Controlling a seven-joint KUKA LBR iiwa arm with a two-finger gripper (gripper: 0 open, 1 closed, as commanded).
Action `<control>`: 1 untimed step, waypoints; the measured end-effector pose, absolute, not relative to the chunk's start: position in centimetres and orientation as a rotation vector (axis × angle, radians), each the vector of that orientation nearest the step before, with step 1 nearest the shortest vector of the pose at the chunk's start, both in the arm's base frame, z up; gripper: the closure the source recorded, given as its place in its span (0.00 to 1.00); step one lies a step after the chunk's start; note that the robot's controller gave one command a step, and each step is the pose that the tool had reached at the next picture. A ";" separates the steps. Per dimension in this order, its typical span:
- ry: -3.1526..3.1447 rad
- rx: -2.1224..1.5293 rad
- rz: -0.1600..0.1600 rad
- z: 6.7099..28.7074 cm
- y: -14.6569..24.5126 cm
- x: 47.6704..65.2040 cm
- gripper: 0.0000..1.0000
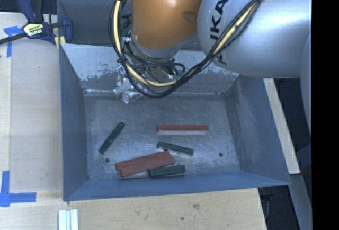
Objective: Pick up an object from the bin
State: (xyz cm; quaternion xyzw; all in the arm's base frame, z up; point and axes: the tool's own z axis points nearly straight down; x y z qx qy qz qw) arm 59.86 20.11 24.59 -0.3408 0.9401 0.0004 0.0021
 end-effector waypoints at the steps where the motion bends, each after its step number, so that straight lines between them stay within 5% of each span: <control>1: 2.965 -1.026 0.002 16.6 23.7 61.7 0.00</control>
Offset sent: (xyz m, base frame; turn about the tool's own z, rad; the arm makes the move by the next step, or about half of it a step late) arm 0.0000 0.0000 0.0000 0.0000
